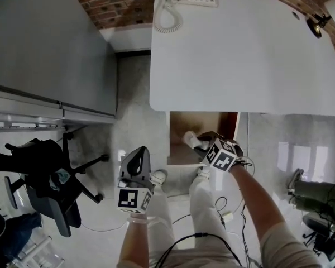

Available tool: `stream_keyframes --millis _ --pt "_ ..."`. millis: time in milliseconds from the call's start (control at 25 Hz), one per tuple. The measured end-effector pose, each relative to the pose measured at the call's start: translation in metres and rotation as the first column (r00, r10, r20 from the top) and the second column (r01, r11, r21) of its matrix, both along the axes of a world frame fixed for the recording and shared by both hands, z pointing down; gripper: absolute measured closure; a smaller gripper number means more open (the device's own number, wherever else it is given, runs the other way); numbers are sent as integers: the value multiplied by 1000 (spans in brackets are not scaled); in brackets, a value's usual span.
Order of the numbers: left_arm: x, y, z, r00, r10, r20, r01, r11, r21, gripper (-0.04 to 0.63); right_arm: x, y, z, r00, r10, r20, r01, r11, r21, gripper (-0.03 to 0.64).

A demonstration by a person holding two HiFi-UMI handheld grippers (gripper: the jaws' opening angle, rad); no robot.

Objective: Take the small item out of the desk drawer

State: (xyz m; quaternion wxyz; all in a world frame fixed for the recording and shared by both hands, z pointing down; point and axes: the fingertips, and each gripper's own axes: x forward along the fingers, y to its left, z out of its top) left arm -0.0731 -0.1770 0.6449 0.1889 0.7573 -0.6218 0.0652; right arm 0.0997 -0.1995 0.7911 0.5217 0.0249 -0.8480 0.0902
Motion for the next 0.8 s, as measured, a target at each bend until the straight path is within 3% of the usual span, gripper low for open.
stream_keyframes --millis 240,800 --pt "4 -3 -28 1000 17 10 -17 999 27 591 1 0 -43 998 7 63 -11 997 72 460" --pt "20 -5 -97 994 100 42 -103 991 80 591 12 8 -143 951 188 244 -223 967 125 460"
